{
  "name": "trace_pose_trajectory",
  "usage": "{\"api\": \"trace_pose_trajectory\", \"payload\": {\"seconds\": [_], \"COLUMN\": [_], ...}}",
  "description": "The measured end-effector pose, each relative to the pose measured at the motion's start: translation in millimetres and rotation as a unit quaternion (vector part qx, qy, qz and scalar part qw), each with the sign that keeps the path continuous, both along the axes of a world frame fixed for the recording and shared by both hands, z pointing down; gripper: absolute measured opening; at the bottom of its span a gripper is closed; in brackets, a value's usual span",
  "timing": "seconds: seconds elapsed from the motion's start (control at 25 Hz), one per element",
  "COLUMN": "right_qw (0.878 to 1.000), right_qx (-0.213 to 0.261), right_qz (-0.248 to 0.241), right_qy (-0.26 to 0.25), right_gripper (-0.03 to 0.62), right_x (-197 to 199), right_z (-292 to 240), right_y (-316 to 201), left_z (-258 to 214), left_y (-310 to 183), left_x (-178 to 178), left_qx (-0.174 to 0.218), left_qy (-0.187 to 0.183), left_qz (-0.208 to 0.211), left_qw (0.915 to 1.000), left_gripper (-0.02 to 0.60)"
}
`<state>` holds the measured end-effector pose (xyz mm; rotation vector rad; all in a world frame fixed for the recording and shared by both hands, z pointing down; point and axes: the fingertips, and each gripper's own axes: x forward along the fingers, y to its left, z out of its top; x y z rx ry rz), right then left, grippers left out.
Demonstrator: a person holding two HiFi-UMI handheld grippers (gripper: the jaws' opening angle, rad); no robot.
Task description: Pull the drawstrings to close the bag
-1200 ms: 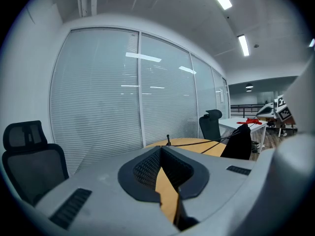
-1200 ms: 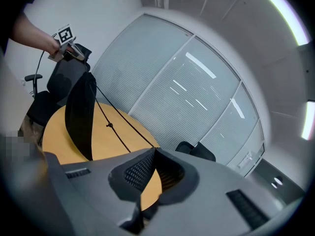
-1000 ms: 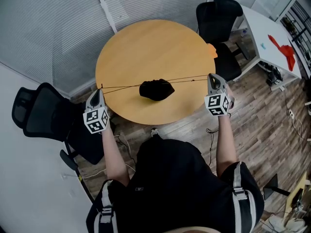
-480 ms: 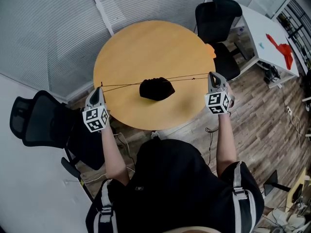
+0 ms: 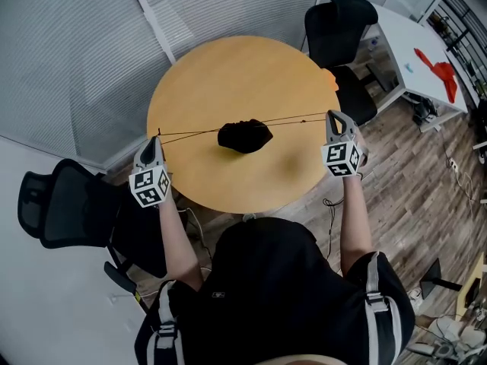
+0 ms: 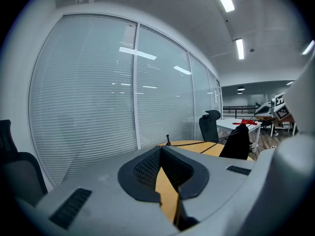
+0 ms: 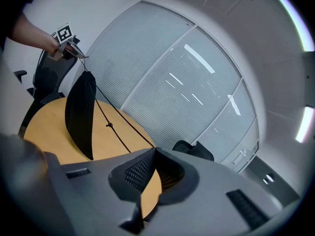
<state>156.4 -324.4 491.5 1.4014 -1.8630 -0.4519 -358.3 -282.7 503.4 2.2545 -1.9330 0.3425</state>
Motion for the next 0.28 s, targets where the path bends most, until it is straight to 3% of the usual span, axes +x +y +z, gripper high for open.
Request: {"api": "trace_pose_trajectory", "payload": {"seconds": [0.28], "right_qw": [1.000], "right_qx": [0.004], "right_qz": [0.008], "right_qy": [0.003], "right_gripper": [0.058], "right_x": [-19.3], "right_z": [5.0], "right_y": [-14.9], "left_z": [8.2], "left_y": [-22.1], "left_x": [-19.7], "left_qx": [0.000], "left_qy": [0.004], "left_qz": [0.010], "left_qw": [0.9999], "left_gripper": [0.015]}}
